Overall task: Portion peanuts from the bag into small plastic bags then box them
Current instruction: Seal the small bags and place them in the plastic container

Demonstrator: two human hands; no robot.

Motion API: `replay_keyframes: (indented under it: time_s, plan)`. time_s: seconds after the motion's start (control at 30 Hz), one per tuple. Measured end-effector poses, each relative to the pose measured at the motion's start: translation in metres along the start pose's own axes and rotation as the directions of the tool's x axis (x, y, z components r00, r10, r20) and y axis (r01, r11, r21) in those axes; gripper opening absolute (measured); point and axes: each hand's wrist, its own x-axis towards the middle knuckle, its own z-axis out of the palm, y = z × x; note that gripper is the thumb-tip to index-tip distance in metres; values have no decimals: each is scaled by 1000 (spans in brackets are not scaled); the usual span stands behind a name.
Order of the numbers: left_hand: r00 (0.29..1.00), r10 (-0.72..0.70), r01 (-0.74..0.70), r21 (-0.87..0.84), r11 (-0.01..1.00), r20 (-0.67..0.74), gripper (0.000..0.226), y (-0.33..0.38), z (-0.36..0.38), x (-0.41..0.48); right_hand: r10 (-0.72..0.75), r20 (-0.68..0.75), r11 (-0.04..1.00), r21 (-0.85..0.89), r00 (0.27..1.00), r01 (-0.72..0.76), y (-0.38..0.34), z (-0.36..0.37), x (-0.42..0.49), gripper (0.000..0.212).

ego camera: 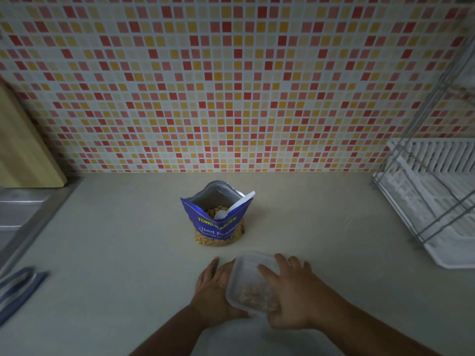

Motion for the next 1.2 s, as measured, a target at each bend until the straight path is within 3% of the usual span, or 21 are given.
replay_keyframes:
  time_s: [0.67, 0.8, 0.9, 0.97, 1.03, 1.1, 1.2]
  plan:
    - [992, 120, -120, 1, 993, -48, 138, -13, 6, 5, -19, 23, 999, 42, 1000, 18, 4, 12, 8, 95]
    - [955, 243, -268, -147, 952, -168, 103, -33, 0, 6, -51, -37, 998, 29, 998, 52, 15, 16, 7, 96]
    - [925, 133, -280, -405, 870, -355, 81, -33, -12, 1, 32, -195, 999, 43, 980, -24, 11, 20, 5, 92]
    - [888, 72, -296, -445, 845, -454, 71, -21, -18, 0, 182, -203, 979, 130, 962, -158, 8, 33, 8, 76]
    - [867, 164, -346, -331, 878, -471, 63, -1, -18, -1, 252, -206, 957, 199, 946, -212, 3, 47, 11, 67]
    - [872, 283, -359, -131, 924, -399, 63, 17, -9, -1, 266, -233, 951, 221, 935, -216, -1, 59, 13, 67]
    - [890, 302, -271, 137, 953, -342, 67, 24, 6, 4, 274, -276, 952, 213, 921, -220, -2, 70, 15, 68]
